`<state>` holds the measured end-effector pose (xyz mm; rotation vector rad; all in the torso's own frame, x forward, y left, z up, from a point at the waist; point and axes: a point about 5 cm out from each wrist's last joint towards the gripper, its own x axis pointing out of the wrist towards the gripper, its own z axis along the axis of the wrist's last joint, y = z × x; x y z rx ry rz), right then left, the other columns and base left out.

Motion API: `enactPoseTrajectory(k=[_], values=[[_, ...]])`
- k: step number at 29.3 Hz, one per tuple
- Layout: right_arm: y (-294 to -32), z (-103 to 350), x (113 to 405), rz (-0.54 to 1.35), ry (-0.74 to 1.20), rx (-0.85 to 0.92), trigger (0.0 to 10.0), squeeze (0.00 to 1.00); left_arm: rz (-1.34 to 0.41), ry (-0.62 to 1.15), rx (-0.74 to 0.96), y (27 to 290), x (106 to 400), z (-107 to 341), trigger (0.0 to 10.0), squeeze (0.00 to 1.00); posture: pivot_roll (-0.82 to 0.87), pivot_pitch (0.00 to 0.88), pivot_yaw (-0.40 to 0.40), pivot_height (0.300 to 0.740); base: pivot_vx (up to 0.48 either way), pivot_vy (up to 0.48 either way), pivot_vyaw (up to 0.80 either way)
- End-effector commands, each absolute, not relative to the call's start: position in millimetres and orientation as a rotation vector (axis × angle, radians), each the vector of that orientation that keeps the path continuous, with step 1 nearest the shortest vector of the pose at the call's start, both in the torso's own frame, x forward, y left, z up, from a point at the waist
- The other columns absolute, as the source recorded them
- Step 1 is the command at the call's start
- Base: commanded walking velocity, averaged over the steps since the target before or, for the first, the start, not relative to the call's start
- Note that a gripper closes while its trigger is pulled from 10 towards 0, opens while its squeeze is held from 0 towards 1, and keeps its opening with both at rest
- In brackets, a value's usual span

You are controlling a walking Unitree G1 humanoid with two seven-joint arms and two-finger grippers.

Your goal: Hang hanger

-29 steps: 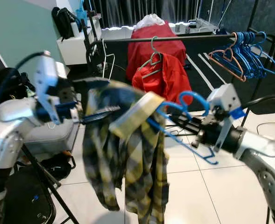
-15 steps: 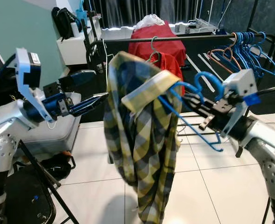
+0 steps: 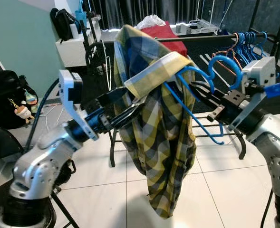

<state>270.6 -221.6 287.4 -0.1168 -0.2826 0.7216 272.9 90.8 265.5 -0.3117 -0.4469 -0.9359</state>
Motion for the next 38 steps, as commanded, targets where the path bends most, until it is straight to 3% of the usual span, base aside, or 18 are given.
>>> enactPoseTrajectory(k=[1,17,22,33,34,38], values=[[-216.8,290.7,269.1,0.745,-0.318,-0.116,0.0,0.00,-0.927,-0.464,-0.341,88.5,270.6,270.9,10.0,0.00,-0.18,0.000,0.059,0.740,0.000,0.000,0.00],[-207.1,286.7,272.5,0.762,-0.328,-0.067,0.0,0.00,-0.973,-0.425,-0.335,58.6,259.1,266.3,10.0,0.00,-0.18,0.000,0.061,0.740,0.000,0.000,0.00],[-190.3,284.6,274.2,0.825,-0.337,-0.035,0.0,0.00,-0.846,-0.415,-0.250,51.9,269.2,263.5,10.0,0.00,-0.18,0.000,0.056,0.740,0.000,0.000,0.00],[-183.3,281.3,273.2,0.850,-0.330,-0.021,0.0,0.00,-0.638,-0.455,-0.202,59.5,283.6,270.9,10.0,0.00,-0.19,0.000,0.059,0.740,0.000,0.000,0.00],[-184.0,281.3,272.9,0.847,-0.330,-0.021,0.0,0.00,-0.629,-0.463,-0.205,61.4,283.9,271.8,0.0,0.00,-0.19,0.000,0.060,0.740,0.000,0.000,0.00],[-185.4,281.5,272.5,0.841,-0.330,-0.024,0.0,0.00,-0.620,-0.474,-0.209,64.6,284.1,273.1,0.0,0.00,-0.19,0.000,0.060,0.740,0.000,0.000,0.00]])
